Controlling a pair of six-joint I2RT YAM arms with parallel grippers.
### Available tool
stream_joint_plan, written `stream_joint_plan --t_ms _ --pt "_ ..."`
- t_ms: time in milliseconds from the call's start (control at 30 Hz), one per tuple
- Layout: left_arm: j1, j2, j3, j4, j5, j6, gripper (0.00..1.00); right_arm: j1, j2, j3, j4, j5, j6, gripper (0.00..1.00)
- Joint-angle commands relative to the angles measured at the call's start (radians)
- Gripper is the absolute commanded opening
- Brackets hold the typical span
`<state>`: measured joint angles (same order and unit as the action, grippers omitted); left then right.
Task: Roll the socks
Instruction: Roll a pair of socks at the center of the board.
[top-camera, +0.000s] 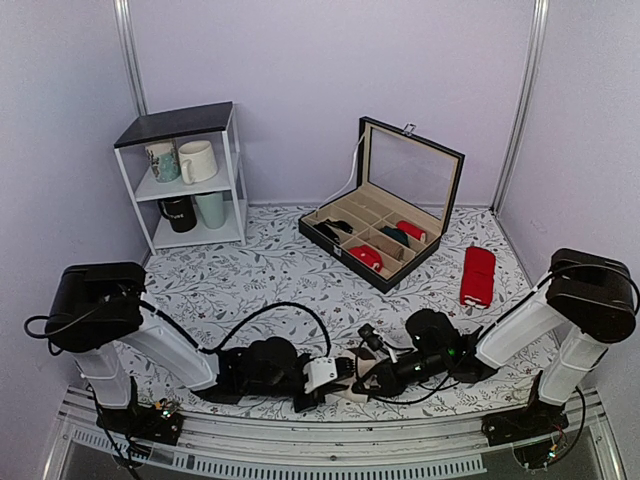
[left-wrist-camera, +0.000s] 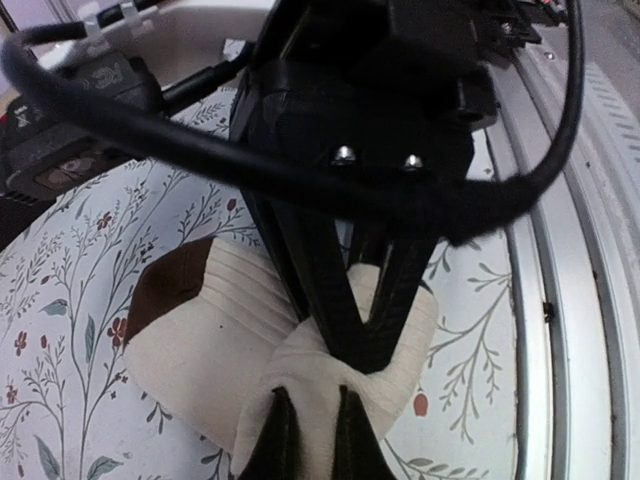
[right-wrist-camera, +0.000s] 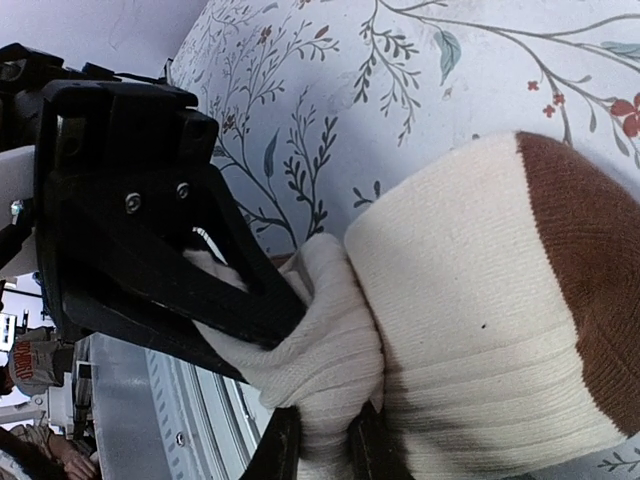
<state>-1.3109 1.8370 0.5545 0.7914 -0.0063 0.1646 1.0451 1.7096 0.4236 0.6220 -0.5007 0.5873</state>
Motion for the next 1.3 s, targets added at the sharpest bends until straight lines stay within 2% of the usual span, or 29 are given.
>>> stream_joint_plan --t_ms 0,33,100,167,400,467,633,967,1100,1267 --pt "0.005 0.058 0.120 -0.283 0.021 -0.068 0.00 0.026 0.054 -0.042 -0.278 0.041 -0.021 0.12" --pt "0.010 0.059 0.140 -0.328 0.029 -0.088 0.00 0.027 0.037 -0.042 -0.282 0.053 -0.032 0.14" --pt "0.021 0.059 0.168 -0.407 0.058 -0.129 0.00 0.026 -0.006 -0.040 -0.303 0.105 -0.059 0.27" --pt "0.037 0.056 0.180 -0.475 0.104 -0.175 0.00 0.027 -0.069 -0.040 -0.325 0.170 -0.094 0.37" --pt "0.085 0.070 0.140 -0.517 0.246 -0.301 0.00 0.068 -0.318 -0.088 -0.310 0.421 -0.240 0.47" --pt "0.093 0.078 0.133 -0.516 0.269 -0.317 0.00 0.107 -0.399 -0.137 -0.245 0.497 -0.289 0.49" --pt "0.109 0.091 0.135 -0.528 0.291 -0.331 0.00 0.203 -0.527 -0.260 -0.067 0.567 -0.408 0.53" --pt "0.122 0.098 0.130 -0.530 0.311 -0.340 0.00 0.347 -0.389 -0.219 0.042 0.724 -0.574 0.55" --pt "0.124 0.101 0.130 -0.527 0.321 -0.344 0.00 0.364 -0.292 -0.168 0.043 0.727 -0.663 0.55" --pt "0.127 0.098 0.124 -0.522 0.324 -0.344 0.00 0.412 -0.202 -0.111 0.050 0.818 -0.713 0.55"
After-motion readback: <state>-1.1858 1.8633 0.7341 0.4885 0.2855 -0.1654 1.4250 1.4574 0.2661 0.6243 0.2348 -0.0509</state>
